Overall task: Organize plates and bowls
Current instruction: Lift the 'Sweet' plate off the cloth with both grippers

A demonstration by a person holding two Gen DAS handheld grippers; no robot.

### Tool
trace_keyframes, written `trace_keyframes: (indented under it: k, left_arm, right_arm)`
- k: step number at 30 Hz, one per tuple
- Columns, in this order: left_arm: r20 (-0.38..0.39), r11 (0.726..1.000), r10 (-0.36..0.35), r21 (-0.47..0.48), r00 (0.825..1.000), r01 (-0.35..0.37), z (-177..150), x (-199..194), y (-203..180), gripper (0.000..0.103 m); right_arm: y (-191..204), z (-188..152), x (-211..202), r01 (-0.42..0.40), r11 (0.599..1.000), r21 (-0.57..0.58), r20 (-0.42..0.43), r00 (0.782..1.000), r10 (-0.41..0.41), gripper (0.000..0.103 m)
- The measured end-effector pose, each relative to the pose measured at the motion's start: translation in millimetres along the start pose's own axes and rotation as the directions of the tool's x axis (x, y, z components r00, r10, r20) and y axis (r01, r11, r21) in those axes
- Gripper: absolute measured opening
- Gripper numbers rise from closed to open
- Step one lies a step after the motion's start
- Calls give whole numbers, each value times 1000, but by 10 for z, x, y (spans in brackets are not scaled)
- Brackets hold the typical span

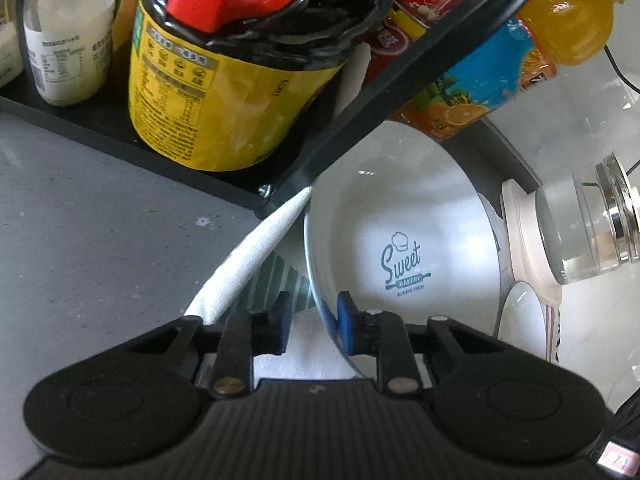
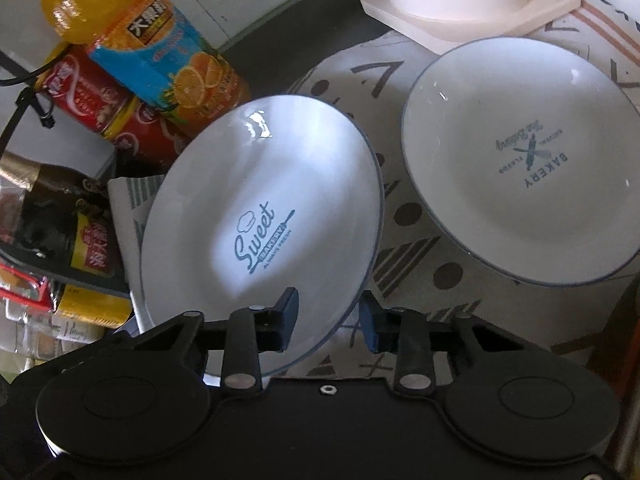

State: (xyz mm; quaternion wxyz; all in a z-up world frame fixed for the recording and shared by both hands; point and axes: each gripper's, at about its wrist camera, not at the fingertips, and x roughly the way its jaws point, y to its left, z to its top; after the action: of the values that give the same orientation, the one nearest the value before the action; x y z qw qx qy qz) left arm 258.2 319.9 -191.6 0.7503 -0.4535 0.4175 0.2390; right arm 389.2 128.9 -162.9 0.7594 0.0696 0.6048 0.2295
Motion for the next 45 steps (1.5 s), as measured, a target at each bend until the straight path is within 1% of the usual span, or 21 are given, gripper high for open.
trace_keyframes:
  k: [1, 2, 3, 6, 9, 16, 21, 34, 45]
  left_arm:
    - [0, 1000, -3, -1, 1000, 3, 8, 25, -8, 16]
    - [-1, 1000, -11, -1, 1000, 11, 16, 44, -12, 14]
    - [-2, 1000, -22, -1, 1000, 22, 21, 48, -22, 8]
    - [20, 1000, -22, 18, 1000, 22, 15, -2, -72, 8]
    - [34, 998, -28, 63, 999, 26, 2, -103, -158, 10]
    - [32, 996, -45, 80, 998, 42, -89, -306, -188, 11]
    - [45, 993, -66, 104, 997, 61, -182, -529, -192, 11]
    - [59, 987, -97, 132, 994, 88, -570, -1067, -137, 11]
    - [52, 987, -103, 130, 993, 96, -959, -1370, 88, 11]
  right_arm:
    - [-14, 0, 23, 1, 1000, 5, -2, 1000, -1, 25]
    - [-29, -1, 40, -3, 1000, 10, 0, 1000, 3, 19]
    - [-42, -4, 47, -9, 1000, 18, 4, 1000, 9, 19]
    - [-26, -18, 6, -10, 1000, 3, 22, 1000, 10, 16]
    - [27, -49, -142, -19, 999, -48, 81, 996, 23, 14]
    - [6, -141, -336, -24, 998, -58, 110, 993, 30, 14]
    - [6, -292, -529, -30, 997, -77, 139, 989, 41, 14]
    - [1, -766, -1029, -41, 993, -115, 170, 984, 60, 15]
    - [-31, -1173, -1292, -50, 988, -146, 177, 981, 76, 15]
